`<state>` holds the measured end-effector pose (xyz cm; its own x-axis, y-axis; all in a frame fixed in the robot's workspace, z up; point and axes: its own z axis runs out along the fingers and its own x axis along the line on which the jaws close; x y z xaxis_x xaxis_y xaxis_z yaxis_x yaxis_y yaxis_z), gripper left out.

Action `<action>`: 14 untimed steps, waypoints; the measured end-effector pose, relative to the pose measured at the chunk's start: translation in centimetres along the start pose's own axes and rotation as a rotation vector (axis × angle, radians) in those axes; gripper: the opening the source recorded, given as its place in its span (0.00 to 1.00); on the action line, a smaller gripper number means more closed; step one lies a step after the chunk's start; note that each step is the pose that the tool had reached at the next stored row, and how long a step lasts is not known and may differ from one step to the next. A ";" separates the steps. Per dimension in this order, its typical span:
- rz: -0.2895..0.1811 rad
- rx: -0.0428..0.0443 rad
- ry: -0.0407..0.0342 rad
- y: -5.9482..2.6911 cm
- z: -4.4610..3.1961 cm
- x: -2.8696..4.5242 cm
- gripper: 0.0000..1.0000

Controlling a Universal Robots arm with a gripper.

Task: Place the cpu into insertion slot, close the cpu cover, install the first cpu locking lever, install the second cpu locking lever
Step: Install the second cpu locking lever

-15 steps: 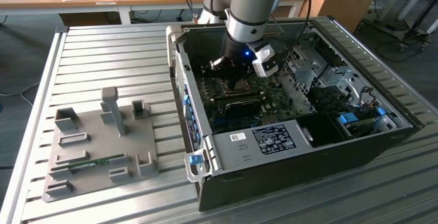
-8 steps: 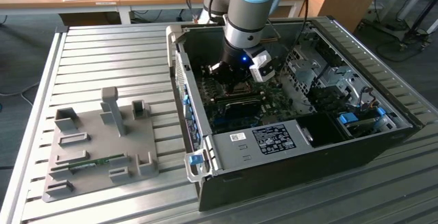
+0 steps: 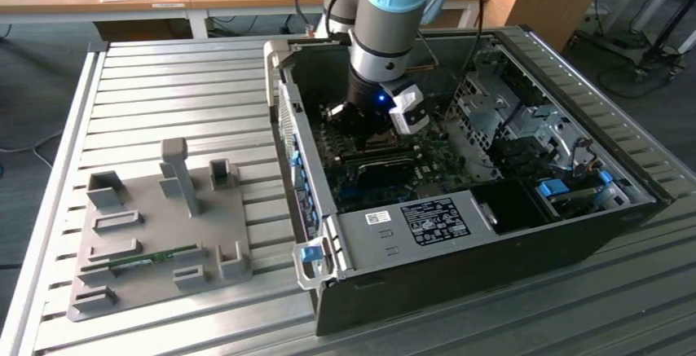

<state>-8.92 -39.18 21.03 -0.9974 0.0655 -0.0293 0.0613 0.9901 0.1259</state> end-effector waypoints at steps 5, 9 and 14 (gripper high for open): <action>0.000 -0.0002 -0.0002 0.47 0.20 0.05 0.11; 0.000 -0.0002 -0.0001 0.49 0.40 0.06 0.11; 0.000 0.0007 -0.0001 0.46 0.55 0.06 0.11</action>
<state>-8.94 -38.64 20.55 -0.9974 0.0655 -0.0294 0.0613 0.9902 0.1251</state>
